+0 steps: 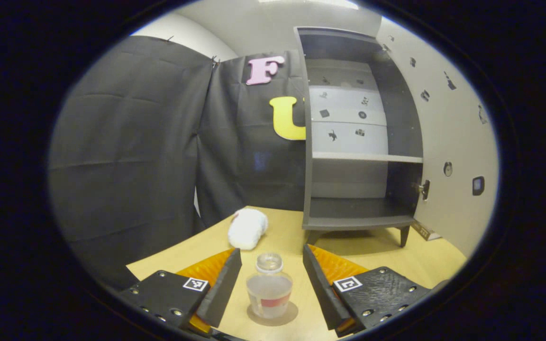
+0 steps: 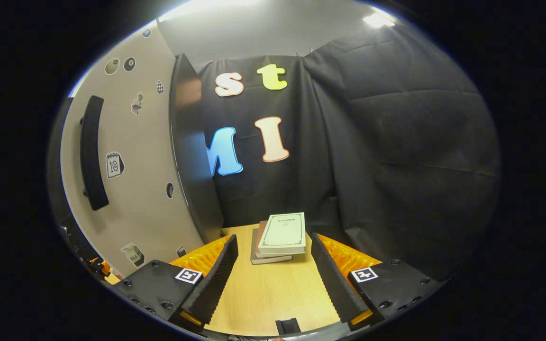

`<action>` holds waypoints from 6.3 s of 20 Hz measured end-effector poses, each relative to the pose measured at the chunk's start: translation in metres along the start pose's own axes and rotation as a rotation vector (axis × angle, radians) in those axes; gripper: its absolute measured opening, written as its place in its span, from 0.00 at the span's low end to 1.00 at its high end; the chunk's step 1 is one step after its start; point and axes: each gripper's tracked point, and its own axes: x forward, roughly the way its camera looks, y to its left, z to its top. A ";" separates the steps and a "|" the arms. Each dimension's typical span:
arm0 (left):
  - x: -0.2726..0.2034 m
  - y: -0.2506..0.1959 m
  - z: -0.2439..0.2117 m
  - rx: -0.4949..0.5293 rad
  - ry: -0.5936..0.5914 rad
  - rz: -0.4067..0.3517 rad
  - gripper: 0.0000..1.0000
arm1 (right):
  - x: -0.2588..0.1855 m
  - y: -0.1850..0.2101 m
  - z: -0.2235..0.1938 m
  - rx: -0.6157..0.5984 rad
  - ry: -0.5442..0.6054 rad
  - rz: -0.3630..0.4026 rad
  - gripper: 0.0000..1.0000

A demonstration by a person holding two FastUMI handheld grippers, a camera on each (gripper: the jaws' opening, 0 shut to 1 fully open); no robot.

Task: Open the cabinet door with the right hand, grasp the bottle in the cabinet with the left hand and place it on the coaster, then close the cabinet door with the right hand.

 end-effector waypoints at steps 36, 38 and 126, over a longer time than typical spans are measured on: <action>0.022 0.117 0.164 -0.013 -0.116 -0.128 0.83 | -0.031 0.247 0.075 -0.175 -0.120 0.338 0.96; 0.028 0.125 0.161 -0.019 -0.108 -0.131 0.78 | -0.026 0.257 0.072 -0.178 -0.118 0.341 0.96; -0.063 -0.002 0.253 0.062 -0.231 -0.137 0.78 | -0.085 0.045 0.077 -0.149 -0.252 0.262 0.96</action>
